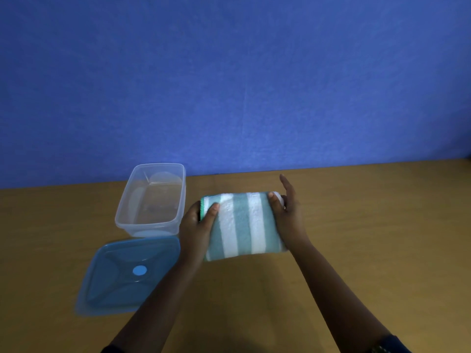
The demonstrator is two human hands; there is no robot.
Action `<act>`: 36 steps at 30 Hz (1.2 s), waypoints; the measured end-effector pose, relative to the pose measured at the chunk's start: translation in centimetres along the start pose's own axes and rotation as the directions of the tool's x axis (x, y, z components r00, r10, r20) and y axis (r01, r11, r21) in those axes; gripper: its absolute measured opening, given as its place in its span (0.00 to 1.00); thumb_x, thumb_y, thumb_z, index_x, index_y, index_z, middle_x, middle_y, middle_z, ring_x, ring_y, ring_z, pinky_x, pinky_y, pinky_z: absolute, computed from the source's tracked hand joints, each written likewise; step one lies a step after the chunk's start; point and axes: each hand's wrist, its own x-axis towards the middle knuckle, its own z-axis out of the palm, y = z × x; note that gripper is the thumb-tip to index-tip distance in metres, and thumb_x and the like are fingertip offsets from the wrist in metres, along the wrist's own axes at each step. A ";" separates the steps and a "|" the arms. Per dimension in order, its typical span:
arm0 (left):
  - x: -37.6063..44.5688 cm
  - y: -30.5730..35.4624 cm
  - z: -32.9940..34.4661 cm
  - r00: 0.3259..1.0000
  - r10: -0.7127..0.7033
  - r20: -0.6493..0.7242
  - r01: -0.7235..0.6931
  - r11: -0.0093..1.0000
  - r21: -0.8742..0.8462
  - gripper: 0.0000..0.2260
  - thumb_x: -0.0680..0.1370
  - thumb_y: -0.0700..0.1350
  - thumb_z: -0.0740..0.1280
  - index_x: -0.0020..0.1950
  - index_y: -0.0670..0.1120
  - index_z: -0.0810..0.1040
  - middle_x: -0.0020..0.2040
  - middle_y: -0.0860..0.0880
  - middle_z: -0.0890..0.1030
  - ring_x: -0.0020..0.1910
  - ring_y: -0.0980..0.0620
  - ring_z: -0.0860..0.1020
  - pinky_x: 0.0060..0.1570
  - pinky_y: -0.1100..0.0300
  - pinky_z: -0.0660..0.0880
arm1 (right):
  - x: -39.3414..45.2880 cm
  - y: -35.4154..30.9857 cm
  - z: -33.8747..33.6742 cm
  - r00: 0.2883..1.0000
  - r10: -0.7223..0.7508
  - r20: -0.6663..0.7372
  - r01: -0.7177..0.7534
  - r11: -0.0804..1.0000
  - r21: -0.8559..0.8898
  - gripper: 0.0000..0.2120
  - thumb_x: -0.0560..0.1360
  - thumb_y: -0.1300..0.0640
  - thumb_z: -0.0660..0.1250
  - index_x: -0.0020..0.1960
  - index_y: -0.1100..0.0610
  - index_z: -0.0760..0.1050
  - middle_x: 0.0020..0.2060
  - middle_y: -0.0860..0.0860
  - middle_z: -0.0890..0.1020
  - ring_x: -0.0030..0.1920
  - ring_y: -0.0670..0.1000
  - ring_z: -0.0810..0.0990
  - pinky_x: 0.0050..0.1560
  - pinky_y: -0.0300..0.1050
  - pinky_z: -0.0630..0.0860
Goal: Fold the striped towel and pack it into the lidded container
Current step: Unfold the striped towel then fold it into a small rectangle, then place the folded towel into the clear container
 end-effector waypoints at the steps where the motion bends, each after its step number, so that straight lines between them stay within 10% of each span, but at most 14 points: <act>1: 0.1 0.0 0.0 1.000 0.012 0.019 -0.012 1.000 0.016 0.04 0.74 0.51 0.68 0.44 0.52 0.77 0.37 0.58 0.79 0.38 0.58 0.76 0.38 0.62 0.70 | 0.1 0.1 -0.1 0.999 0.004 0.042 0.000 0.996 -0.088 0.24 0.78 0.51 0.60 0.72 0.47 0.59 0.35 0.47 0.75 0.33 0.38 0.74 0.38 0.34 0.73; 4: 0.8 0.0 -0.3 0.982 0.071 0.174 -0.085 0.994 0.073 0.07 0.69 0.54 0.65 0.43 0.53 0.77 0.36 0.57 0.79 0.36 0.62 0.75 0.37 0.71 0.69 | 1.2 0.5 -0.6 0.965 0.019 0.262 0.135 0.818 -0.560 0.27 0.77 0.48 0.61 0.74 0.47 0.57 0.66 0.53 0.71 0.59 0.52 0.75 0.55 0.46 0.72; 6: 1.4 -0.2 -0.4 0.941 0.100 0.324 -0.173 0.963 0.205 0.08 0.69 0.54 0.68 0.43 0.51 0.78 0.37 0.54 0.80 0.36 0.57 0.76 0.35 0.71 0.67 | 1.8 0.1 -0.8 0.910 0.037 0.412 0.217 0.805 -0.552 0.32 0.75 0.41 0.62 0.74 0.47 0.55 0.74 0.52 0.59 0.70 0.53 0.65 0.64 0.48 0.67; 10: 2.3 0.2 -0.4 0.843 0.088 0.530 -0.252 0.936 0.246 0.10 0.67 0.56 0.70 0.39 0.51 0.76 0.35 0.51 0.79 0.36 0.55 0.74 0.37 0.61 0.68 | 1.6 -1.1 -0.6 0.709 0.087 0.699 0.175 0.940 -0.294 0.31 0.69 0.35 0.66 0.69 0.35 0.60 0.69 0.40 0.68 0.68 0.42 0.66 0.66 0.41 0.65; 13: 2.7 0.7 -0.5 0.786 0.084 0.613 -0.277 0.934 0.228 0.08 0.66 0.56 0.71 0.40 0.56 0.77 0.38 0.55 0.80 0.37 0.57 0.75 0.38 0.66 0.70 | 1.0 -1.1 0.0 0.628 0.159 0.762 0.131 0.944 -0.304 0.17 0.66 0.38 0.70 0.53 0.30 0.71 0.51 0.35 0.79 0.53 0.36 0.77 0.49 0.31 0.73; 20: 4.5 -1.8 -3.0 0.908 0.231 0.349 -0.339 0.895 0.289 0.08 0.71 0.39 0.71 0.50 0.42 0.80 0.45 0.47 0.80 0.39 0.61 0.78 0.41 0.74 0.70 | 0.5 0.9 -0.4 0.861 0.100 0.498 -0.019 0.986 -0.166 0.03 0.71 0.46 0.70 0.44 0.41 0.77 0.39 0.43 0.84 0.40 0.39 0.82 0.36 0.30 0.74; 23: 5.7 -4.1 -6.5 0.876 0.293 0.384 -0.481 0.598 0.641 0.15 0.67 0.42 0.75 0.53 0.44 0.80 0.49 0.45 0.82 0.47 0.45 0.80 0.47 0.57 0.75 | 0.4 1.7 -1.2 0.906 0.115 0.408 -0.058 0.987 -0.150 0.04 0.72 0.47 0.70 0.45 0.44 0.77 0.39 0.45 0.84 0.40 0.42 0.83 0.37 0.34 0.75; 28: 6.4 -7.4 -9.7 0.905 0.005 0.425 -0.402 0.330 0.854 0.26 0.66 0.44 0.76 0.63 0.48 0.75 0.57 0.45 0.82 0.57 0.44 0.78 0.56 0.49 0.73 | 0.3 2.0 -1.4 0.930 0.138 0.341 -0.087 0.983 -0.161 0.04 0.71 0.45 0.69 0.44 0.44 0.77 0.40 0.45 0.84 0.39 0.41 0.83 0.34 0.32 0.75; 36: 5.8 -6.2 -8.1 0.911 0.121 0.394 -0.403 0.459 0.792 0.17 0.76 0.42 0.64 0.64 0.51 0.74 0.57 0.45 0.82 0.53 0.42 0.80 0.52 0.51 0.75 | 0.2 1.2 -1.2 0.944 0.113 0.309 -0.061 0.983 -0.172 0.08 0.71 0.43 0.69 0.47 0.46 0.77 0.40 0.45 0.84 0.38 0.41 0.82 0.34 0.34 0.75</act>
